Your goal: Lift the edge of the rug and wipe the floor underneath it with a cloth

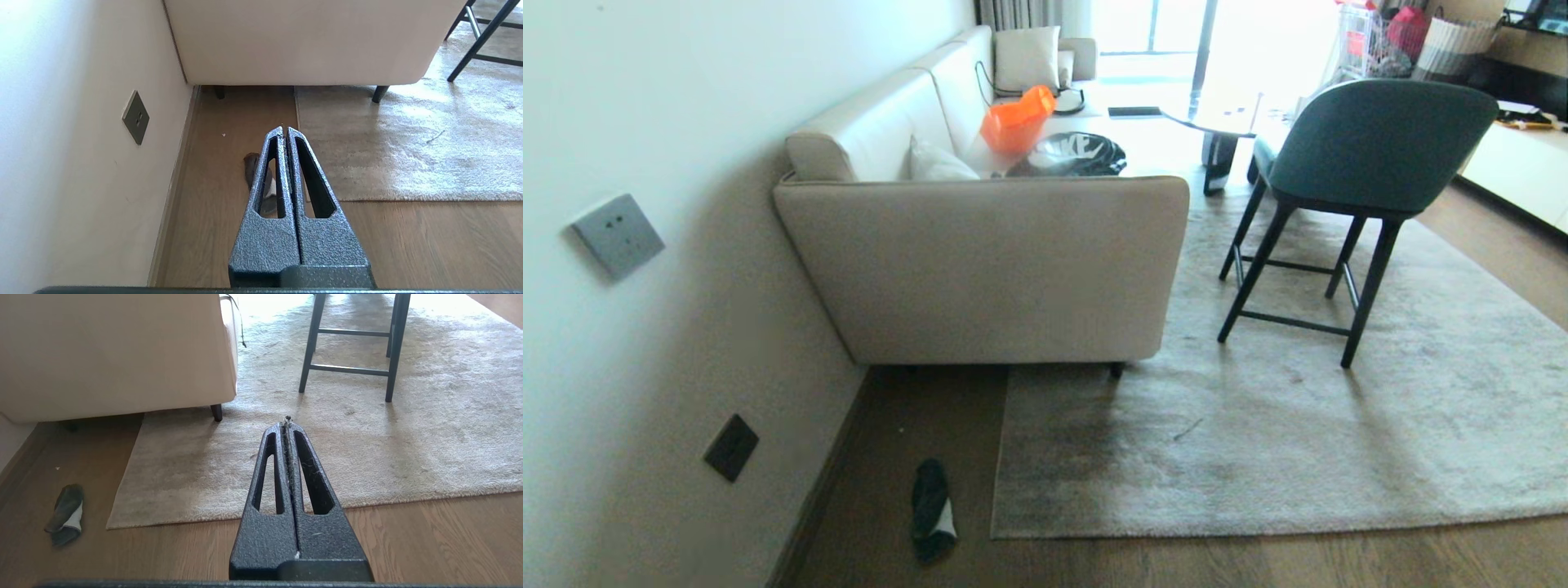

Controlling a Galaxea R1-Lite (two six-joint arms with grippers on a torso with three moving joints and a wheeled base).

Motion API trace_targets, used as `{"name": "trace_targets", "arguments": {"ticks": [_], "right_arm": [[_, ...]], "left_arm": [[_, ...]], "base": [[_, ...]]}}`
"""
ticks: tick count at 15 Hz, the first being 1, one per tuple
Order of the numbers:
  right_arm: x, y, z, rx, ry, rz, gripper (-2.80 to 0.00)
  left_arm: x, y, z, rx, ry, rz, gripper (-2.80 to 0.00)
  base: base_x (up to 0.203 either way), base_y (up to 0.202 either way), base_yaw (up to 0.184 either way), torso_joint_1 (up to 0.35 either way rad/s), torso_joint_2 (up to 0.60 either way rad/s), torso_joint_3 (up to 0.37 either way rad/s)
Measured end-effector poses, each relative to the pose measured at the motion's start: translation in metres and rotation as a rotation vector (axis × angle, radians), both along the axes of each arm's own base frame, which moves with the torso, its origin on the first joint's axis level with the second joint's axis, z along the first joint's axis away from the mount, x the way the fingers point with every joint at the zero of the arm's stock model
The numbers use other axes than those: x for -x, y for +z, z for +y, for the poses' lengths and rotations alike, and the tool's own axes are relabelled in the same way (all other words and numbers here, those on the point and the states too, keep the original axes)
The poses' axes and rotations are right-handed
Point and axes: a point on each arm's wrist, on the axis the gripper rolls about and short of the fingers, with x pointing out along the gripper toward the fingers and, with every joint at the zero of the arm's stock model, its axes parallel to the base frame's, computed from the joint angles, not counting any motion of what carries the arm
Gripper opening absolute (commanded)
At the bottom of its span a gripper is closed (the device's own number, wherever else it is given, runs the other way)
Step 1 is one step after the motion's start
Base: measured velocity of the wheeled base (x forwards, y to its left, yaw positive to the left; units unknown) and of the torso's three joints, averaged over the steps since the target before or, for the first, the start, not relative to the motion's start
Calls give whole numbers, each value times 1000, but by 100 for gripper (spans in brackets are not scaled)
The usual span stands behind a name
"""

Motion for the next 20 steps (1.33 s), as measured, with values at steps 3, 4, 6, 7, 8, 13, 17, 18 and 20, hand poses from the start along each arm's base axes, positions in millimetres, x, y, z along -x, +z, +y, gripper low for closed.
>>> {"name": "trace_targets", "arguments": {"ticks": [3, 4, 6, 7, 8, 13, 17, 18, 20], "right_arm": [[0, 0, 0, 0, 0, 0, -280], [0, 0, 0, 0, 0, 0, -280], [0, 0, 0, 0, 0, 0, -280], [0, 0, 0, 0, 0, 0, -280], [0, 0, 0, 1, 0, 1, -280], [0, 0, 0, 0, 0, 0, -280], [0, 0, 0, 1, 0, 0, -280], [0, 0, 0, 1, 0, 0, -280], [0, 0, 0, 1, 0, 0, -280]], "left_arm": [[0, 0, 0, 0, 0, 0, -280], [0, 0, 0, 0, 0, 0, -280], [0, 0, 0, 0, 0, 0, -280], [0, 0, 0, 0, 0, 0, -280], [0, 0, 0, 0, 0, 0, -280], [0, 0, 0, 0, 0, -1, -280], [0, 0, 0, 0, 0, -1, -280], [0, 0, 0, 0, 0, -1, -280], [0, 0, 0, 0, 0, -1, -280]], "base": [[0, 0, 0, 0, -20, -22], [0, 0, 0, -23, -227, -250], [0, 0, 0, -24, -335, -351], [0, 0, 0, -12, -379, -384], [0, 0, 0, 4, -401, -411], [0, 0, 0, 29, -443, -400], [0, 0, 0, 112, -466, -380], [0, 0, 0, 121, -499, -368], [0, 0, 0, 131, -493, -365]]}}
